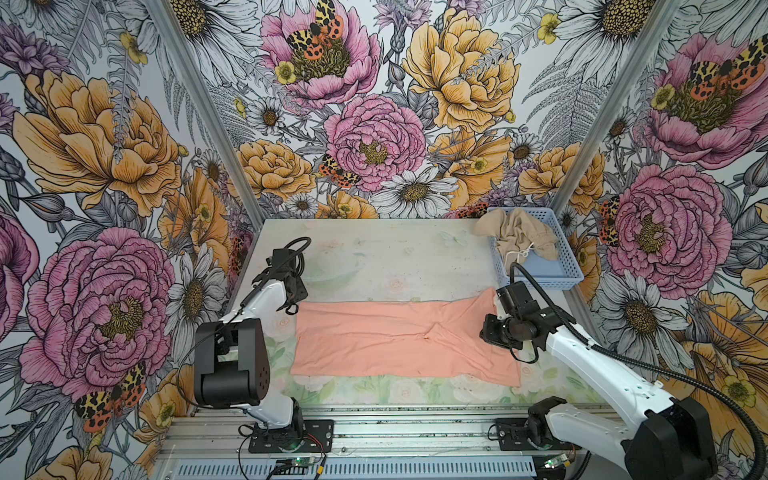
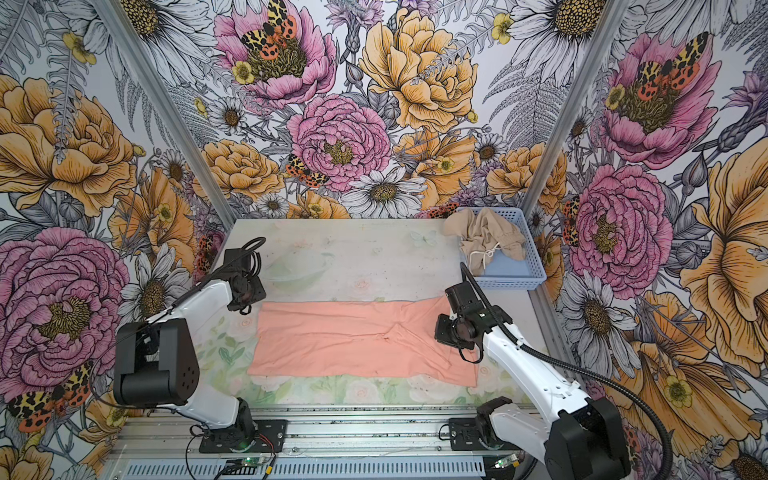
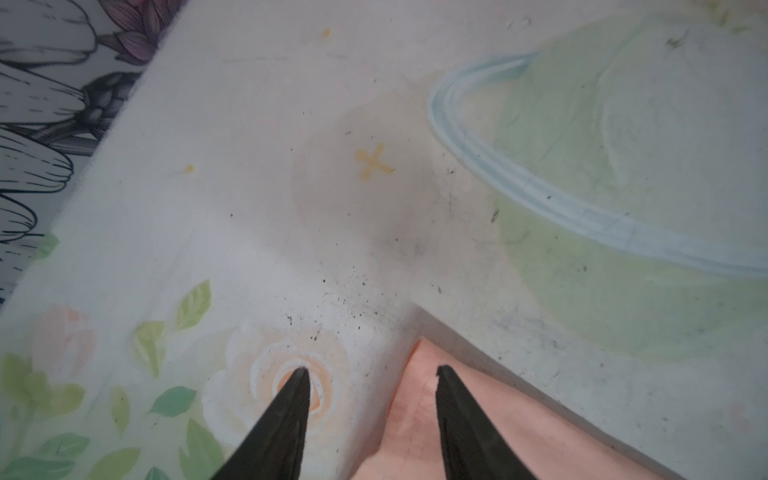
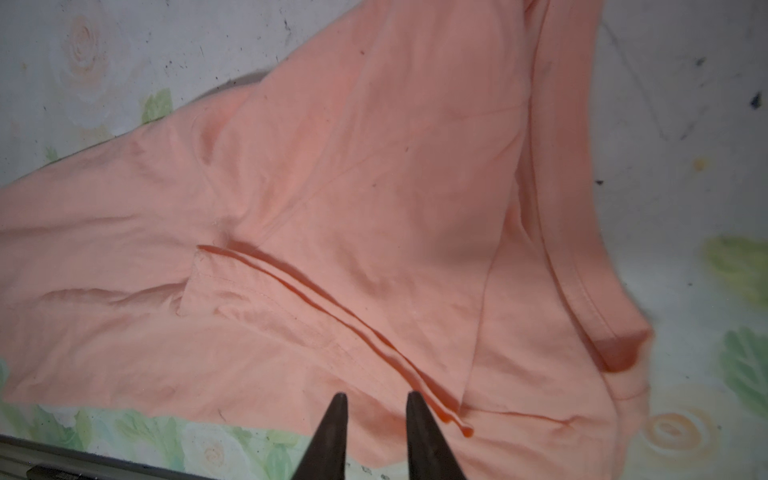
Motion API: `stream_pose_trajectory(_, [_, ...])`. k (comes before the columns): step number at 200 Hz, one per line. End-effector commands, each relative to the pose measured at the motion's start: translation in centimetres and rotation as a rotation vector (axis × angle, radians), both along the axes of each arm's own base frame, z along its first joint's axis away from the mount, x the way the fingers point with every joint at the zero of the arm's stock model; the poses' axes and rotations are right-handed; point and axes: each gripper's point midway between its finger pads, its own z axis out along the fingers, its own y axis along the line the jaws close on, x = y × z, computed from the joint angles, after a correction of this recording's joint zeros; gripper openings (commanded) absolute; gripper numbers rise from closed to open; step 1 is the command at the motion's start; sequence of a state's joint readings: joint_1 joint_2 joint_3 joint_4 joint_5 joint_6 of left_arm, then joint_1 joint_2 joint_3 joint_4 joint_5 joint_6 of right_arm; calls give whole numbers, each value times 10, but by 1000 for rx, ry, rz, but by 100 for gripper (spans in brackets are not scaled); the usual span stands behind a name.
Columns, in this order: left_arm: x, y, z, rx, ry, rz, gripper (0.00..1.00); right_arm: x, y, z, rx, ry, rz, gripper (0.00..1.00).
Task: Fold and stack the mixed laundry pile
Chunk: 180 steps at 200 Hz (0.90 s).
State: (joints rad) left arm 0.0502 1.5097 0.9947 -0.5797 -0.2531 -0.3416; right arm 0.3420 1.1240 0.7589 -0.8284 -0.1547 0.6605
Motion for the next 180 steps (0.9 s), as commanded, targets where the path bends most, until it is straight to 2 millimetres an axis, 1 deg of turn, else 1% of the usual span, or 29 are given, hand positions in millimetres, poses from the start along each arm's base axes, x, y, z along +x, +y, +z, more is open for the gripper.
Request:
stream_pose_trajectory(1, [-10, -16, 4, 2, 9, -22, 51, 21, 16, 9, 40, -57, 43, 28])
stream_pose_trajectory(20, [-17, -38, -5, -52, 24, -58, 51, 31, 27, 4, 64, -59, 62, 29])
stream_pose_trajectory(30, [-21, -45, -12, -68, 39, -61, 51, 40, 35, 5, 80, -72, 76, 31])
stream_pose_trajectory(35, [-23, -54, -17, -104, 48, -77, 51, 44, 39, 4, 87, -72, 86, 31])
stream_pose_trajectory(53, [-30, -69, -32, -131, 89, -98, 51, 58, 60, 6, 119, -84, 133, 33])
stream_pose_trajectory(71, [-34, -81, -38, -134, 109, -119, 51, 66, 84, 2, 157, -78, 188, 35])
stream_pose_trajectory(96, [-35, -86, -38, -139, 101, -124, 51, 74, 105, -11, 161, -54, 223, 36])
stream_pose_trajectory(138, [-38, -87, -41, -143, 105, -127, 50, 85, 124, -27, 192, -19, 236, 36])
stream_pose_trajectory(160, [-41, -86, -42, -144, 104, -126, 50, 83, 131, -36, 202, 17, 250, 36])
stream_pose_trajectory(180, [-43, -85, -43, -145, 106, -127, 50, 73, 138, -40, 230, 56, 274, 36])
